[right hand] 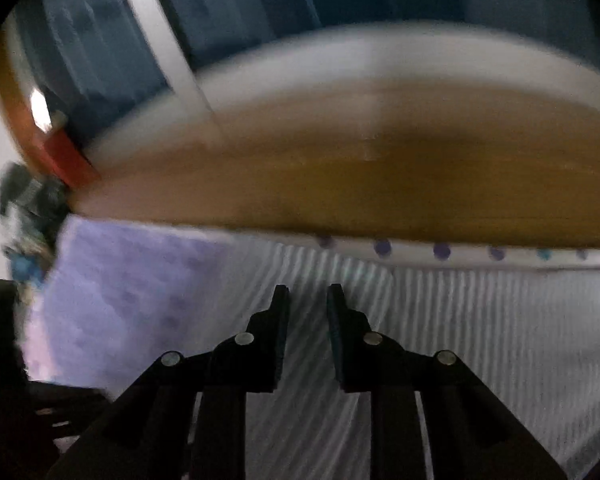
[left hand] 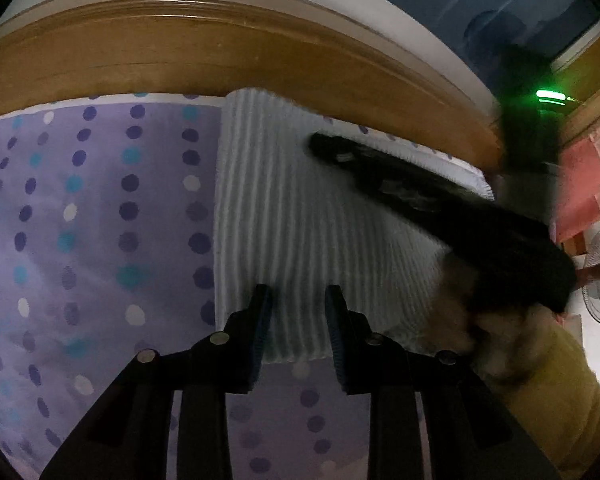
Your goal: Fold clothes
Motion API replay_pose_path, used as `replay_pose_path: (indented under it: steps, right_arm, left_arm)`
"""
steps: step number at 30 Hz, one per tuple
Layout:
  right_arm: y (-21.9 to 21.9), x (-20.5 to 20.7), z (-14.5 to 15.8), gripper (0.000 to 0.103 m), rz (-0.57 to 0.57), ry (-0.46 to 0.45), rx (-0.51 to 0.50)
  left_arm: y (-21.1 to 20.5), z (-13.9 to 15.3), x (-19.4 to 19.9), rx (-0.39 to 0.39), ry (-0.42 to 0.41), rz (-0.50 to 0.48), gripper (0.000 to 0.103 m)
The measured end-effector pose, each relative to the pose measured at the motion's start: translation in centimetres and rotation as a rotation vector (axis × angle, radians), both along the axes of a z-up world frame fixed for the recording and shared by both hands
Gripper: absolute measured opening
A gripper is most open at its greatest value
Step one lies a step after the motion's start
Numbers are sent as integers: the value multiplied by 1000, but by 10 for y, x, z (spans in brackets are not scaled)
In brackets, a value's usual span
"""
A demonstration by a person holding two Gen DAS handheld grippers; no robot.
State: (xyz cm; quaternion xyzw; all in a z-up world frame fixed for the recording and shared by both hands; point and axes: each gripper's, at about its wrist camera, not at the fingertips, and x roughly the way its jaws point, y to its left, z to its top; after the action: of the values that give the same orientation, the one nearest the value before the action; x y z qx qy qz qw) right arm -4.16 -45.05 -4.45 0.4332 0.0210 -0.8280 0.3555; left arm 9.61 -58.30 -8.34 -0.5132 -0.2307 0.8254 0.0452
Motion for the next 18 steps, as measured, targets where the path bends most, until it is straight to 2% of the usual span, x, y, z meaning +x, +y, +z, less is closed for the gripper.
replay_pose_path:
  steps: [3, 5, 10, 12, 14, 16, 18]
  right_arm:
    - [-5, 0, 3, 17, -26, 10, 18]
    - [-6, 6, 10, 17, -38, 18, 37]
    - [22, 48, 34, 20, -35, 38, 5]
    - [35, 71, 38, 21, -27, 32, 2]
    - [44, 97, 35, 29, -20, 27, 24]
    - [44, 112, 25, 44, -19, 27, 60]
    - [46, 119, 7, 49, -39, 3, 86]
  left_arm:
    - [-3, -2, 2, 10, 10, -12, 29]
    - [-1, 0, 3, -11, 6, -36, 29]
    - [-8, 14, 11, -14, 32, -69, 29]
    - [-11, 14, 10, -44, 26, -84, 29]
    - [-14, 6, 4, -29, 9, -94, 29]
    - [-17, 0, 0, -9, 4, -99, 29]
    - [-15, 2, -3, -16, 13, -117, 33]
